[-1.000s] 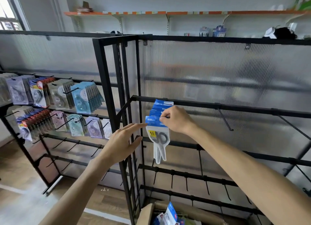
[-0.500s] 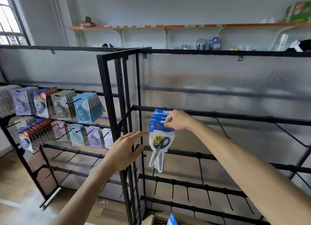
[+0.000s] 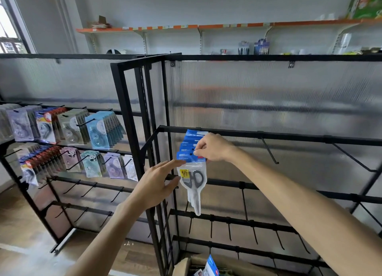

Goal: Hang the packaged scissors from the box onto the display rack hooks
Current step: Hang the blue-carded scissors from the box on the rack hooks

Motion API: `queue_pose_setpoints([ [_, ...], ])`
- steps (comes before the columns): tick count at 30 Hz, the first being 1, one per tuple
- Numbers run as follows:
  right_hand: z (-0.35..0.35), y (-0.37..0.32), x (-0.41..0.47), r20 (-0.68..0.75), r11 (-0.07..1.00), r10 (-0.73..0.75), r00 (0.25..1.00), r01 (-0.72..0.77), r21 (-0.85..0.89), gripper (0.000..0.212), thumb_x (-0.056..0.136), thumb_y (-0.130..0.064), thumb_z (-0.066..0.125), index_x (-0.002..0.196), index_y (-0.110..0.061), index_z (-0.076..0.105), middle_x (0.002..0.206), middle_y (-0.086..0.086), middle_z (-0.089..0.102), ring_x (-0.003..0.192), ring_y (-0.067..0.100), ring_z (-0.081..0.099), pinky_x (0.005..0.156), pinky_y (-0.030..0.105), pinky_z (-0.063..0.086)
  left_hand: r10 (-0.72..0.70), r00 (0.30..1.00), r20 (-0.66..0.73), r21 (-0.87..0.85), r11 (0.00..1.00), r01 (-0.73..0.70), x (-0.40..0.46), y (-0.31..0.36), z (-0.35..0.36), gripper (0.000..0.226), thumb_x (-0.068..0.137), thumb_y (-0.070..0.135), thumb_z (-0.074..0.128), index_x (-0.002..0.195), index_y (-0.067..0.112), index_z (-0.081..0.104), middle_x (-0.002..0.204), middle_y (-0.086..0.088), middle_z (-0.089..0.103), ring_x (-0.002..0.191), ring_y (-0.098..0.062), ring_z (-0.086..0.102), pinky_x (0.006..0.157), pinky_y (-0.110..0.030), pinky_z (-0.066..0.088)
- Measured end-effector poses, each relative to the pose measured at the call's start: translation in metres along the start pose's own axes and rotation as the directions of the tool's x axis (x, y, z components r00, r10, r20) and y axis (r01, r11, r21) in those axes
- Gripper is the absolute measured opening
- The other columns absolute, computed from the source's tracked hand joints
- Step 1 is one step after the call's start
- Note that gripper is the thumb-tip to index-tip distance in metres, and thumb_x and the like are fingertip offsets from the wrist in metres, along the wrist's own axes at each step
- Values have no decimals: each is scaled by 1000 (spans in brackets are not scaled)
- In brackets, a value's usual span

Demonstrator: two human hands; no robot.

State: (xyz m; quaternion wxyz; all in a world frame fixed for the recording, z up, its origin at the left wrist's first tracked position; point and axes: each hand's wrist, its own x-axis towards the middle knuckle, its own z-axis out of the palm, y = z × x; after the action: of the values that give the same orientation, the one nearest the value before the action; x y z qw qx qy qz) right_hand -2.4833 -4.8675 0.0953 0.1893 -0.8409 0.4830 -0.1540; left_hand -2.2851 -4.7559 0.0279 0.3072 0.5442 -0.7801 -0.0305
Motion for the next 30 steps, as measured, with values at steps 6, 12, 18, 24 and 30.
queue_pose_setpoints([
  [6,11,9,16,-138,992,87,987,-99,-82,20,94,-20,66,85,-7,77,84,7,75,79,20,70,66,28,53,-8,1000,6,-11,1000,8,0,1,2,44,96,27,61,138,33,51,135,15,58,126,-3,52,106,-26,43],
  [12,19,14,29,-271,983,107,957,-142,-113,22,93,-30,68,78,-14,63,74,1,60,72,18,59,62,27,41,-15,1000,4,-3,1000,15,-7,-6,0,44,96,25,60,138,32,50,134,15,59,125,-5,54,103,-33,48],
  [18,39,37,-5,-202,989,129,971,-142,-48,40,82,-48,76,67,-21,51,66,-9,54,60,8,53,56,25,42,-106,992,67,-35,993,109,-37,-19,17,47,94,26,61,137,42,49,134,22,57,107,-4,64,95,-30,50],
  [24,99,72,-55,-23,978,189,982,-190,-81,51,81,-65,67,95,-16,69,89,-2,70,83,20,66,73,38,58,-187,972,145,-19,981,192,-61,-23,55,46,95,23,61,139,34,52,133,14,59,115,-9,61,96,-27,48],
  [30,143,105,-103,135,966,191,972,-161,-203,76,88,-65,59,144,-17,43,138,6,59,124,27,56,96,39,49,-222,924,311,-18,971,239,-82,-27,111,46,95,28,59,139,39,47,137,15,57,124,-8,55,102,-34,48],
])
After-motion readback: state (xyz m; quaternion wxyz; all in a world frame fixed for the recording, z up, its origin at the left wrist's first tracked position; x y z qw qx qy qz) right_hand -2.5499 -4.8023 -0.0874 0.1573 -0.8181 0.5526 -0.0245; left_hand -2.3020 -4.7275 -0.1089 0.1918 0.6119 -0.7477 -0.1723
